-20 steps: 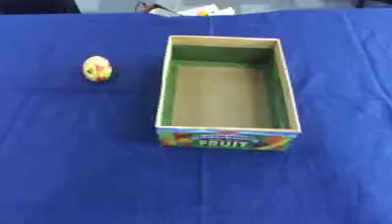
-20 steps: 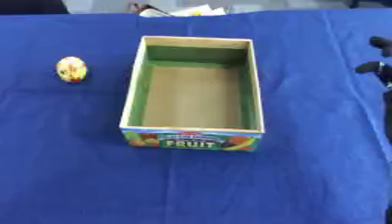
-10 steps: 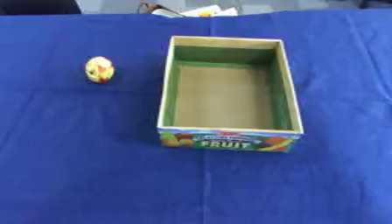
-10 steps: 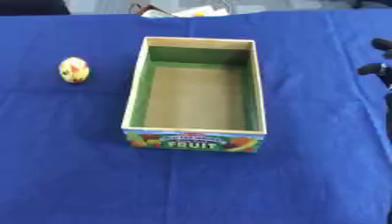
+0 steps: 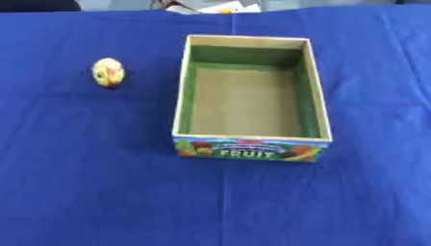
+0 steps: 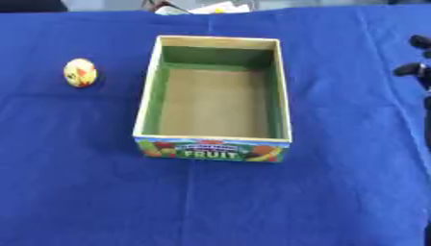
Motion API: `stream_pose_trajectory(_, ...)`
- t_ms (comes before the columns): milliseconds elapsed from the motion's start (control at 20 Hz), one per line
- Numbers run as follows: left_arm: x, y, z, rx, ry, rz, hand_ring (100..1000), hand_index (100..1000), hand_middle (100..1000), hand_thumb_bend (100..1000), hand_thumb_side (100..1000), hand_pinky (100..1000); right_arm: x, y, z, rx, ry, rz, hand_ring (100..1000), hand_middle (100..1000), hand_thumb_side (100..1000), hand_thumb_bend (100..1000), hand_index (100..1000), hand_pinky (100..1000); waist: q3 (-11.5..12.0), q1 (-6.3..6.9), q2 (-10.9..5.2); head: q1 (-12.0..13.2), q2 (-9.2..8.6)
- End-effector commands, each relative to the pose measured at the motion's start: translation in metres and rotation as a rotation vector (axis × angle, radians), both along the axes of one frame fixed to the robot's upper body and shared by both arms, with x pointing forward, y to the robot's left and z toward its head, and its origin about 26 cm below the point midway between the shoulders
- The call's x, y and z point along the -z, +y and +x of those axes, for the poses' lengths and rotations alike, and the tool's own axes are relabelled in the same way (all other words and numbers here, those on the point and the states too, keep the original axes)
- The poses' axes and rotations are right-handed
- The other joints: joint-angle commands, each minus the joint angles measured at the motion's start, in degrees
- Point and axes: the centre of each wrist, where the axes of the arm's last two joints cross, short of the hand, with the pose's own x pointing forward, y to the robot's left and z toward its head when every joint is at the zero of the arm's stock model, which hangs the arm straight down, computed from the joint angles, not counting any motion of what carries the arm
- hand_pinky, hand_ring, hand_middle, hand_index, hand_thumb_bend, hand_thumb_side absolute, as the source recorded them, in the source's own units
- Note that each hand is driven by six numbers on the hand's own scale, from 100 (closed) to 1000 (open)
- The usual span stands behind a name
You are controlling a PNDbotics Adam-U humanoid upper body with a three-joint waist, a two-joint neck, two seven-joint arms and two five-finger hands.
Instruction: Pick up objects on the table and place them in the box.
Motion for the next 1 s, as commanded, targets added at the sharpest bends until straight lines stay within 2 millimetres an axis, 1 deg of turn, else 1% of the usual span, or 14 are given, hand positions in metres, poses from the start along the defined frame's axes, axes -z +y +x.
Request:
stream_pose_trajectory(50,-0.021,0.006,-0.004,-0.007,-0.063,0.075,538,859,556,100,942,626,-0.011,-0.003,-0.002,-0.002,-0.032,-0.014,745,490,1000,100,832,502,-0.27,0.07,-1.18,0.57,0.66)
stream_pose_trajectory(150,-0.029,0.013,-0.007,-0.024,-0.094,0.125,540,858,561,100,900,622,-0.012,-0.004,-0.003,0.002,-0.035,-0.014,745,490,1000,100,831,501,-0.47,0.18,-1.18,0.85,0.39)
stream_pose_trajectory(200,-0.031,0.017,-0.007,-0.037,-0.109,0.15,540,858,561,100,900,622,-0.012,-0.004,-0.003,0.004,-0.037,-0.015,745,490,1000,100,831,501,-0.54,0.22,-1.15,0.93,0.2)
stream_pose_trajectory(250,-0.035,0.021,-0.006,-0.049,-0.129,0.187,541,859,563,100,854,616,-0.012,-0.005,-0.003,0.006,-0.038,-0.017,745,490,1000,100,831,501,-0.61,0.31,-1.08,0.99,-0.09)
stream_pose_trajectory(300,-0.038,0.026,-0.005,-0.061,-0.148,0.217,541,859,563,100,851,615,-0.012,-0.005,-0.003,0.007,-0.04,-0.019,745,490,1000,100,831,501,-0.66,0.36,-1.01,1.06,-0.29)
stream_pose_trajectory(350,-0.041,0.031,-0.004,-0.073,-0.169,0.255,541,860,565,100,829,607,-0.012,-0.006,-0.003,0.009,-0.042,-0.022,745,489,1000,100,830,501,-0.73,0.42,-0.87,1.17,-0.53)
stream_pose_trajectory(450,-0.044,0.046,-0.001,-0.099,-0.209,0.351,544,863,569,100,815,601,-0.012,-0.006,-0.004,0.01,-0.048,-0.029,745,489,1000,100,830,501,-0.97,0.47,-0.5,1.36,-0.92)
stream_pose_trajectory(550,-0.043,0.066,0.002,-0.137,-0.248,0.438,548,867,573,100,806,594,-0.011,-0.007,-0.004,0.014,-0.054,-0.036,745,489,1000,100,829,501,-1.09,0.52,-0.21,1.52,-1.11)
stream_pose_trajectory(750,-0.039,0.11,0.01,-0.228,-0.279,0.562,557,877,586,100,846,591,-0.01,-0.007,-0.005,0.022,-0.063,-0.051,744,489,1000,100,829,501,-1.2,0.61,0.36,1.63,-1.56)
stream_pose_trajectory(850,-0.048,0.126,0.013,-0.259,-0.266,0.62,563,884,593,100,846,588,-0.01,-0.007,-0.005,0.022,-0.066,-0.057,744,489,1000,100,829,501,-1.19,0.58,0.51,1.59,-1.81)
stream_pose_trajectory(1000,-0.069,0.14,0.02,-0.296,-0.244,0.719,578,898,607,100,865,589,-0.009,-0.007,-0.005,0.021,-0.065,-0.066,744,489,1000,100,829,501,-1.16,0.61,0.52,1.41,-1.98)
